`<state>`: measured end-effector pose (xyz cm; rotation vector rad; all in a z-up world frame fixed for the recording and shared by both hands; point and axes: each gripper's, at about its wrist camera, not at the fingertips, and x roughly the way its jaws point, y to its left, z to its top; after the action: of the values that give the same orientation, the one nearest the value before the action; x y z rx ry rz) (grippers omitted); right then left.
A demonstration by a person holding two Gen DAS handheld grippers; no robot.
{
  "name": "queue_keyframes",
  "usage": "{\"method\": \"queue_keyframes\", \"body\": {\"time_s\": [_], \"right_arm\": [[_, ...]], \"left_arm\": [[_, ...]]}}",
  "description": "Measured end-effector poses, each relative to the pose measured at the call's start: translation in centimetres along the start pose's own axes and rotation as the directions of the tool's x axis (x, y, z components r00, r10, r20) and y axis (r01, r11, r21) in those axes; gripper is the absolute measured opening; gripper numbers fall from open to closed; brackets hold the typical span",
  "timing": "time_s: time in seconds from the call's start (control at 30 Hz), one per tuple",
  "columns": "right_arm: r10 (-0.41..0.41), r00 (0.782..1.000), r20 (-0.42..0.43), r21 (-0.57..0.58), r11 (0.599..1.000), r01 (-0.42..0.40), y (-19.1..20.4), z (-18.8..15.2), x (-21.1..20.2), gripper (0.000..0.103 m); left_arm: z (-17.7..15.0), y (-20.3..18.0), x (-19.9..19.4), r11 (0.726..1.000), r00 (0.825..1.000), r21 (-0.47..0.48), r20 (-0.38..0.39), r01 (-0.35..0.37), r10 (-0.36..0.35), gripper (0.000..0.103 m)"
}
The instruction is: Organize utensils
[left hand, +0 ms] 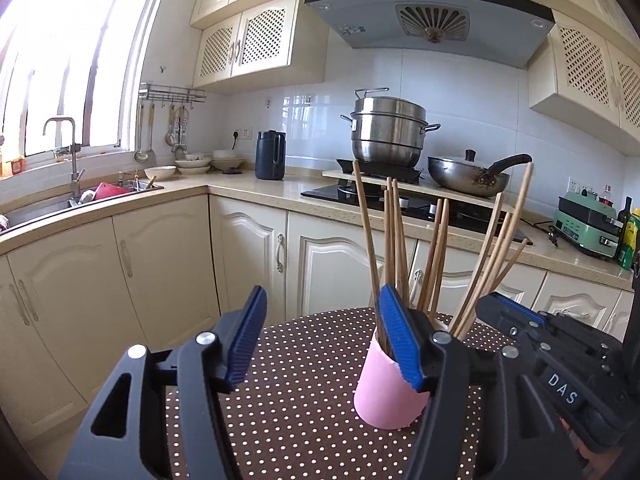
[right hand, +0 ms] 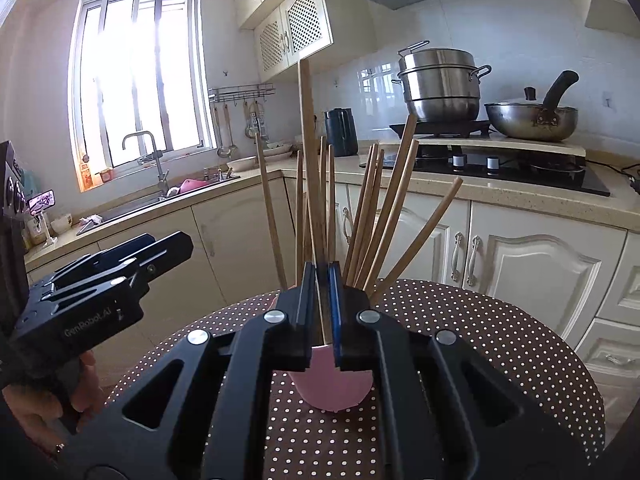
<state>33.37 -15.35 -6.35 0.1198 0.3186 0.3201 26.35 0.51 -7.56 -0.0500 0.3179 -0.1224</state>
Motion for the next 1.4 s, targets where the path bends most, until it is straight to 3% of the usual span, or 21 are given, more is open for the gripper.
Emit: {"method": "queue_keyframes", "body": {"time_s": [0.4, 0.43, 0.53, 0.63, 0.77, 0.97, 1.4], "right_arm": [[0.005, 0.998, 0.064, -0.019, 1.000, -0.004, 2.5, 1.0, -5.2, 0.010], [0.006, 0.997, 0.072, -0.022, 1.000, -0.005, 2.9, 1.1, -5.9, 0.018], [-0.004, 0.993, 0.115, -0.035, 0.999, 0.008, 4.3, 1.3, -8.3, 0.056], [-0.005, 0.991, 0.134, -0.051, 0.999, 0.012, 5.6, 1.5, -10.4, 0.056], [-0.029, 0.989, 0.145, -0.068, 0.997, 0.039, 7.0, 1.2, -12.8, 0.066], [-0.053, 0.986, 0.161, -0.114, 0.991, 0.071, 8.9, 0.1, -15.0, 0.071], [-0.055, 0.984, 0.168, -0.124, 0.989, 0.076, 10.1, -0.5, -15.9, 0.075]], "left_arm": [[0.9, 0.7, -6.8, 0.998, 0.996, 0.012, 0.057, -0.063, 0.063, 0.067], [0.9, 0.8, -7.5, 0.997, 0.996, 0.015, 0.059, -0.071, 0.070, 0.068], [0.9, 0.8, -9.7, 0.995, 0.993, 0.024, 0.071, -0.097, 0.095, 0.070], [0.8, 1.0, -11.9, 0.993, 0.990, 0.026, 0.094, -0.112, 0.109, 0.071], [0.8, 0.8, -14.9, 0.988, 0.981, 0.044, 0.140, -0.145, 0.137, 0.074], [0.6, 0.5, -18.4, 0.988, 0.974, 0.043, 0.178, -0.148, 0.138, 0.075], [0.1, -0.3, -19.4, 0.984, 0.969, 0.059, 0.195, -0.169, 0.155, 0.079]]}}
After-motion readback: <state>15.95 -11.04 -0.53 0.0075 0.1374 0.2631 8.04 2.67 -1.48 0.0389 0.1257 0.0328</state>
